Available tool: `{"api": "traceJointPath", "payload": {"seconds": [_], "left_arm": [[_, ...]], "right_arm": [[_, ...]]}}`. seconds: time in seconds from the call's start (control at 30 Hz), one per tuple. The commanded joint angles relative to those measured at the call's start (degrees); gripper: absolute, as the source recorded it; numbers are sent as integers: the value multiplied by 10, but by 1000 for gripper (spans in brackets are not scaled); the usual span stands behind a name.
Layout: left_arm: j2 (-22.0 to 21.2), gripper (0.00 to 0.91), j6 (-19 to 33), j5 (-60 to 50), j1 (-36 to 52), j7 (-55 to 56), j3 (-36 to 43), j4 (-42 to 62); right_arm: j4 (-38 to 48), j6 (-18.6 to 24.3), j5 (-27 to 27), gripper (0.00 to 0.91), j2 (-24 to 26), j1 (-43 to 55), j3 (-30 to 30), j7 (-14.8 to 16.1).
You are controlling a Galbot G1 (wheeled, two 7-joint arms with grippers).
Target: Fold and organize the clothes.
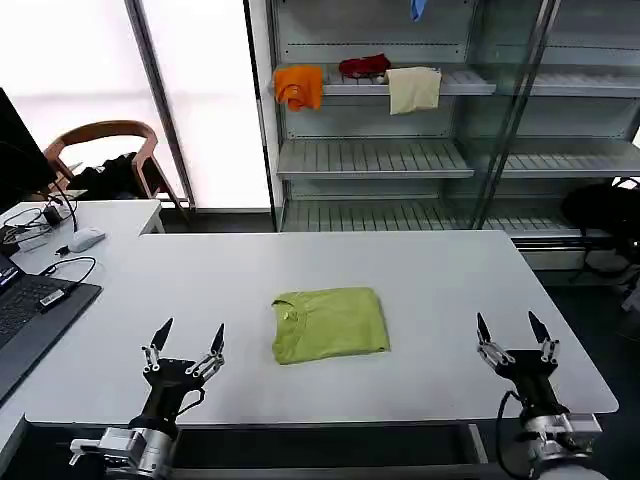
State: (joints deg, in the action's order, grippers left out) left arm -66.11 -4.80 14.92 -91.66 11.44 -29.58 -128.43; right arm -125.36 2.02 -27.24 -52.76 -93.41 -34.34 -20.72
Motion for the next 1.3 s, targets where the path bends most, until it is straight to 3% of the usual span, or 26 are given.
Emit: {"api": "traceJointPath", "payload": {"seconds": [0.03, 0.33, 0.77, 1.3], "left_arm": [[0, 907, 90, 39, -43, -17, -57, 25], [-6, 907, 117, 15, -50, -31, -52, 47], [-3, 907, 102, 27, -87, -40, -57, 43], [-15, 907, 84, 64, -107, -42, -90, 9]], "right_arm": [[-10, 118, 23, 907, 2, -110, -49, 16], [-9, 153, 37, 907, -6, -118, -29, 22], [4, 177, 46, 907, 3, -120, -22, 16], [13, 176, 46, 907, 9, -105, -12, 9]]}}
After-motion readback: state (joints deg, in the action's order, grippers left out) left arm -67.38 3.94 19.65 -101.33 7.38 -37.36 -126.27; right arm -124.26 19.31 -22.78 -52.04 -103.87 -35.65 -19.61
